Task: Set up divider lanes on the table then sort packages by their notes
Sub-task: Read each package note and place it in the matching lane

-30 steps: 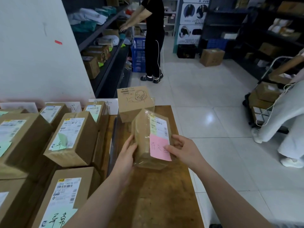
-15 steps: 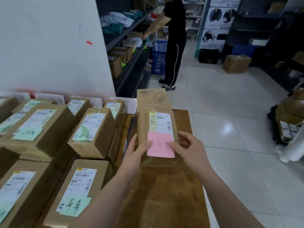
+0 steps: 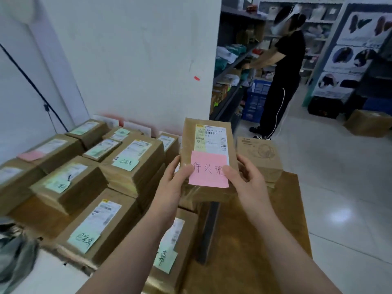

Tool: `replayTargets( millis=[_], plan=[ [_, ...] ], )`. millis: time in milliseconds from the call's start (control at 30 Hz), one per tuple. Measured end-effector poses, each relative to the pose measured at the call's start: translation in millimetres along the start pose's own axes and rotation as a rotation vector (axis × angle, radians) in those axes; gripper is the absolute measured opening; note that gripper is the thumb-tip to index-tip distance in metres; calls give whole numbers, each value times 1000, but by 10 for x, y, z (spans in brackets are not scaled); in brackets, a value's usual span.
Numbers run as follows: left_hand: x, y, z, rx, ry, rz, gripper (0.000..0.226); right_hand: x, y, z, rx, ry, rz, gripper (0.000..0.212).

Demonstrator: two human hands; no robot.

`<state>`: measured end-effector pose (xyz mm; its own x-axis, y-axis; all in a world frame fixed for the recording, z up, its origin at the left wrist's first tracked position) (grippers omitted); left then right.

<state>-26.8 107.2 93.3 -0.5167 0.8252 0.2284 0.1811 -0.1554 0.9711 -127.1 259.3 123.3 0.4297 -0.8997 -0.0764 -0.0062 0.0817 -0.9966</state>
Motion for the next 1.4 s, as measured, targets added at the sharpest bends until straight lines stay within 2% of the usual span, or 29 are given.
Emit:
replayTargets(
  millis=[167,267,400,533,600,667,800,1033,1233,1400],
  plan=[
    [-924,278,119,10,69,-25,63,992,-149,71,-27,-77,46,49],
    [-1496,395,193,-18,117,-89,82,1573,-172,161,-1,-128,41,50],
    [-2300,547,274,-91,183,-111,90,2351,-152,252,48,-166,34,49],
    [-2968,684,319,-105,189,-175,52,3051,-104,357,73,-191,38,47],
    [-3248,690,309,-131,210,-234,68,3323,-72,389,90,-200,59,47],
    [-3476,621,269,-148,218,-276,80,3537,-33,398,115,-208,88,39],
    [-3787,515,192,-208,256,-328,66,3869,90,311,170,-233,161,31],
    [-4161,481,-118,-201,324,-315,41,4295,203,-94,196,-252,246,53],
    [-4554,379,-392,-232,377,-343,58,4633,293,-392,236,-263,283,51],
    [-4876,380,-590,-244,387,-313,50,4983,319,-584,259,-277,296,48]
  ],
)
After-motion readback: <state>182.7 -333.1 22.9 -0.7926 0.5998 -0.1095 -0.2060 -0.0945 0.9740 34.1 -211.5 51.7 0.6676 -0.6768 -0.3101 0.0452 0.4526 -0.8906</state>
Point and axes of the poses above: each hand's wrist, its own z-axis away from the middle knuckle, its own x-axis out of the palm, y = z × x, the point moved 8 cm from there along -z, towards the middle knuckle, and after that the axes turned 9 degrees about x, right-handed, at the moved point
